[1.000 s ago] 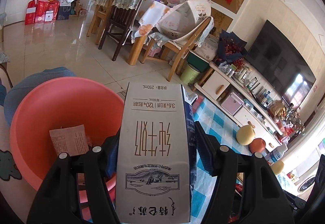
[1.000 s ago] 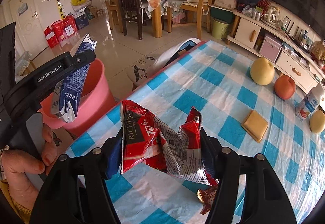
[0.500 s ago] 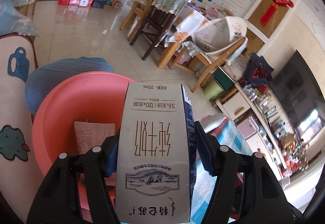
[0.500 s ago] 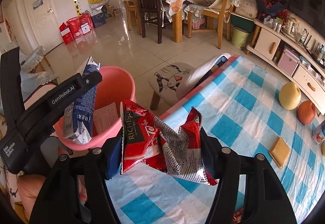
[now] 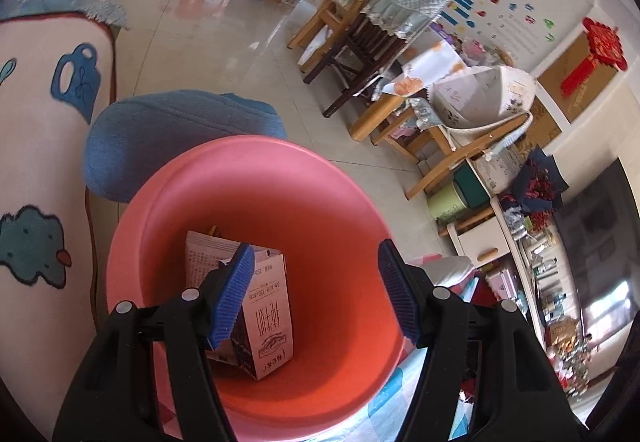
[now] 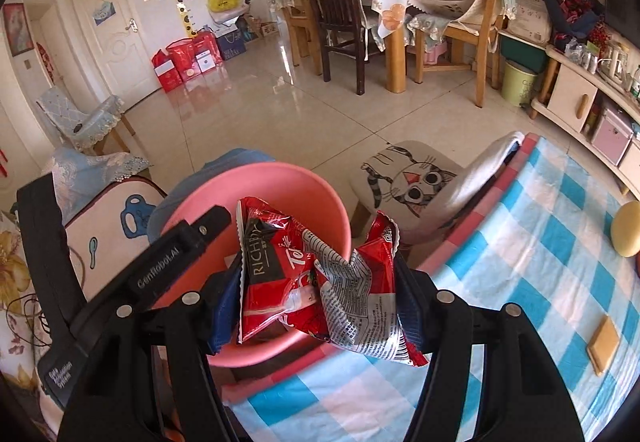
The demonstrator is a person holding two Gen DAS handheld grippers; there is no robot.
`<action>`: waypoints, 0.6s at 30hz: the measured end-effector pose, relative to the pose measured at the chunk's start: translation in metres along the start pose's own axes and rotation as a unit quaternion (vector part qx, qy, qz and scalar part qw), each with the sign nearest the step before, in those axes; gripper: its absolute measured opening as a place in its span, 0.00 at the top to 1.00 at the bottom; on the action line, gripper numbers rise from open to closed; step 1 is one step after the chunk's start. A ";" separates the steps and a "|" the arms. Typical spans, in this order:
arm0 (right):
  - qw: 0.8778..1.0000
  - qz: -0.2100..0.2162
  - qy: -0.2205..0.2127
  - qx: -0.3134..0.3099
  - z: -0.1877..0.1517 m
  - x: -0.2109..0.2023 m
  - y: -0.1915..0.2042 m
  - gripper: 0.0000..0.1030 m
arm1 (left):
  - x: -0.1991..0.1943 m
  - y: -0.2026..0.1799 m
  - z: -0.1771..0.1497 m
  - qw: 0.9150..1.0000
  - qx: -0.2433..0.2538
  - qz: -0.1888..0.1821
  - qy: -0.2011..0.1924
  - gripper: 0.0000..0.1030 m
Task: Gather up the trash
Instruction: 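Open both tools to drop the carton and snack bag into the bucket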
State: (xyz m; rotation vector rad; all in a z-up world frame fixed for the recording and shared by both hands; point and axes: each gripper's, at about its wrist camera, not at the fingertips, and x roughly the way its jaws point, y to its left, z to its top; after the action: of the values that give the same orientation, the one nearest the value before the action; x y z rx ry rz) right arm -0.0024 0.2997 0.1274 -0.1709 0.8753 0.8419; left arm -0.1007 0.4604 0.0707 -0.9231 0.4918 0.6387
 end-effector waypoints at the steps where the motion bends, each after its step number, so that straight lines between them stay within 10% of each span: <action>1: 1.000 0.007 0.002 0.005 0.002 0.005 0.001 0.36 | 0.000 0.005 0.002 1.000 -0.011 0.004 -0.003 0.37; 18: 0.996 0.052 -0.022 0.076 -0.004 0.014 -0.014 0.19 | -0.012 0.016 0.003 0.997 -0.041 0.040 -0.048 0.20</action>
State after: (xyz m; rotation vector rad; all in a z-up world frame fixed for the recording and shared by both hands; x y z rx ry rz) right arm 0.0099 0.2966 0.1113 0.0266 0.9085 0.8689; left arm -0.1204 0.4671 0.0709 -0.9495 0.4219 0.7776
